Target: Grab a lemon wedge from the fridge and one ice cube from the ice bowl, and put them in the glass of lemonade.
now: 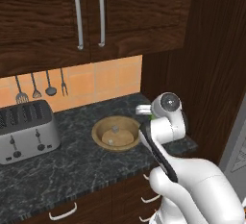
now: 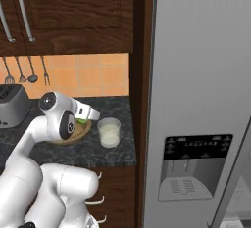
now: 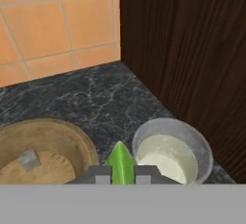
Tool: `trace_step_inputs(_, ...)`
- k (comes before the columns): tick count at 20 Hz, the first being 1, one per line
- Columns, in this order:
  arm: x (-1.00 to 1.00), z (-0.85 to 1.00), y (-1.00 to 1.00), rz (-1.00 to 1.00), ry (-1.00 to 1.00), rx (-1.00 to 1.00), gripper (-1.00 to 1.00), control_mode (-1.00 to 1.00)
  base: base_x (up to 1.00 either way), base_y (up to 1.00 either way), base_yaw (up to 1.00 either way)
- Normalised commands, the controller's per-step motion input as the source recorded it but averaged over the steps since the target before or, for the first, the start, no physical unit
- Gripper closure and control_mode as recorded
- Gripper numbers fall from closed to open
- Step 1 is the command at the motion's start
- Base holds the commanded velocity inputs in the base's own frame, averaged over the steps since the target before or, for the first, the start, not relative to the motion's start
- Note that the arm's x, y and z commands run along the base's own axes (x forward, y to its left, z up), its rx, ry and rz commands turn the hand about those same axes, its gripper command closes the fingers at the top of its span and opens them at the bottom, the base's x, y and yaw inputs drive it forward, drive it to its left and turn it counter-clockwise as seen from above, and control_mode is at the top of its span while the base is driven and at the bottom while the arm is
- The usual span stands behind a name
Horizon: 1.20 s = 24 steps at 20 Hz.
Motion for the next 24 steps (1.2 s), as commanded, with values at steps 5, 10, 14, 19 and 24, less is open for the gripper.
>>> trace_step_inputs(5, 0.25, -0.01, 0.00, -0.17, 0.01, 0.00, 1.00, -1.00, 0.00, 0.00, 0.00)
trace_step_inputs(10, 0.04, 0.00, -0.07, -0.19, 0.09, 0.02, 1.00, -1.00, 0.00, 0.00, 0.00)
trace_step_inputs(14, -0.06, 0.00, -0.08, -0.21, 0.12, 0.06, 1.00, -1.00, 0.00, 0.00, 0.00)
trace_step_inputs(19, -0.07, -0.02, -0.15, -0.25, 0.02, 0.06, 1.00, -1.00, 0.00, 0.00, 0.00)
trace_step_inputs(24, 0.00, -0.09, -0.18, -0.20, 0.00, 0.05, 1.00, -1.00, 0.00, 0.00, 0.00)
